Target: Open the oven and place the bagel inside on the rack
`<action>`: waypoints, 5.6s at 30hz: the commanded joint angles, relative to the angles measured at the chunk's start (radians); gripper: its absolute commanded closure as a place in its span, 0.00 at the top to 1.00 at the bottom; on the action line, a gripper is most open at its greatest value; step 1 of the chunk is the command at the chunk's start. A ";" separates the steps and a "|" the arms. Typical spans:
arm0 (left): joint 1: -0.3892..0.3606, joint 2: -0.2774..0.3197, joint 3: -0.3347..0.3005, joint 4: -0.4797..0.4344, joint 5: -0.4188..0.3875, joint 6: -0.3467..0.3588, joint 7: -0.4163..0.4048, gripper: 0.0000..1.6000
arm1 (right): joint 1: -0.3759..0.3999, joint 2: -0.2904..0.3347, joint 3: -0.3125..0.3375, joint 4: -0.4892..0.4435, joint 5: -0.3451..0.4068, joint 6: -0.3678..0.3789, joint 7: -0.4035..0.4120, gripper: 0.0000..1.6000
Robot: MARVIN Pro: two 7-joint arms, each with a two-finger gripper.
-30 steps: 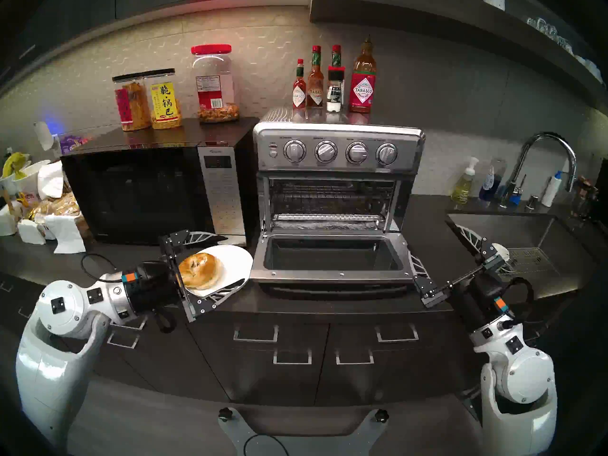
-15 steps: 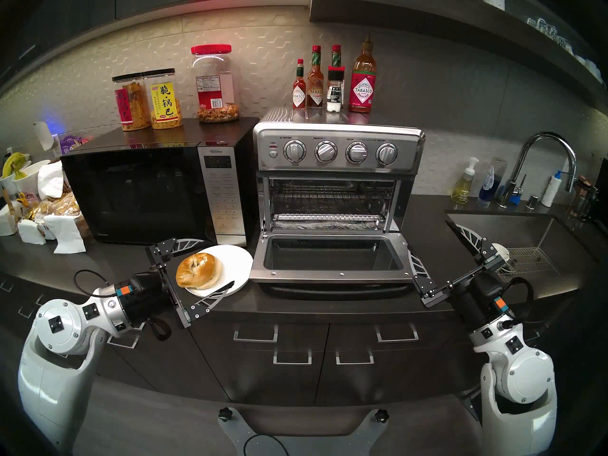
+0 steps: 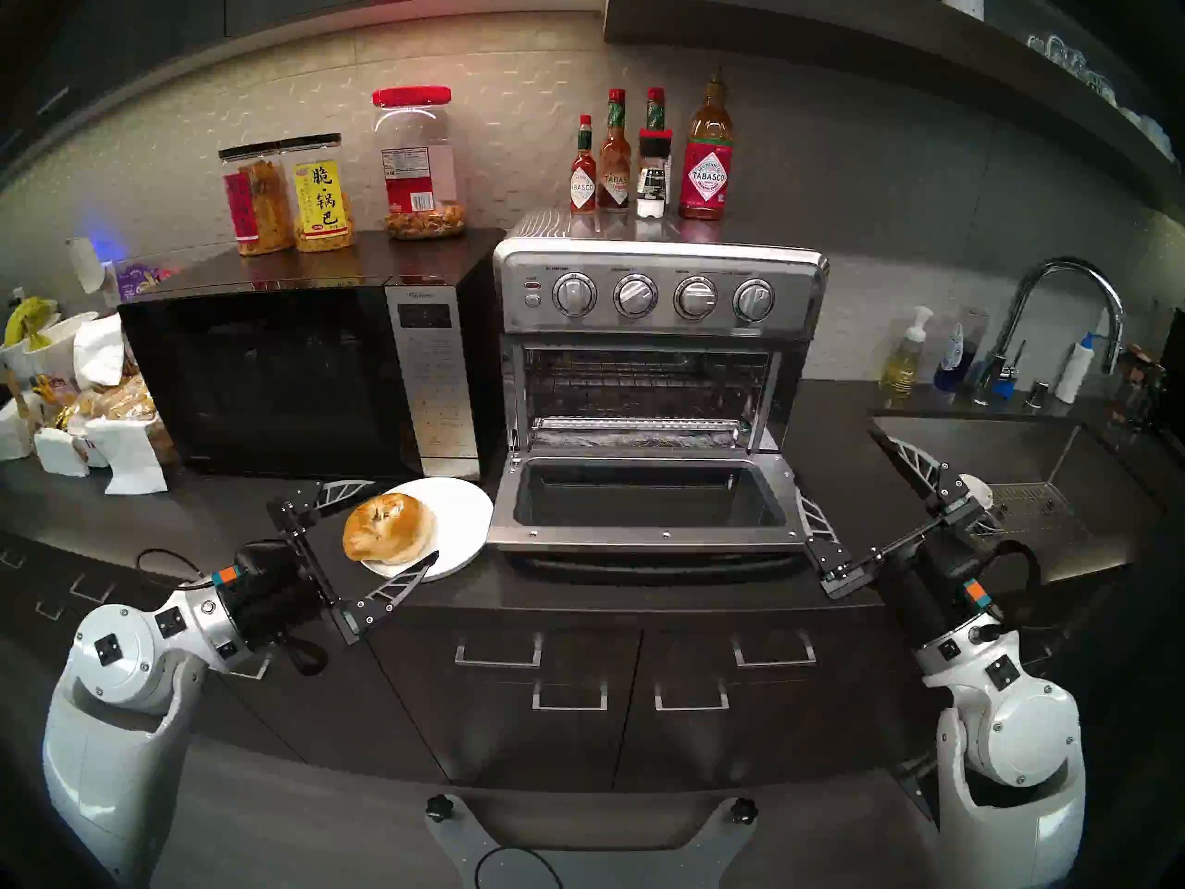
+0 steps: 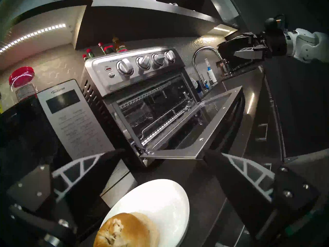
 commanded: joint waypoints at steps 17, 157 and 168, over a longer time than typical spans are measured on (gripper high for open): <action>-0.009 0.050 -0.109 0.089 -0.005 -0.008 -0.048 1.00 | 0.006 0.002 -0.001 -0.022 0.006 -0.006 0.002 1.00; -0.141 0.048 -0.063 0.230 0.706 -0.200 0.117 1.00 | 0.006 0.002 -0.001 -0.022 0.006 -0.007 0.003 1.00; -0.171 0.058 -0.031 0.266 0.753 -0.213 0.141 1.00 | 0.006 0.002 -0.001 -0.022 0.006 -0.007 0.003 1.00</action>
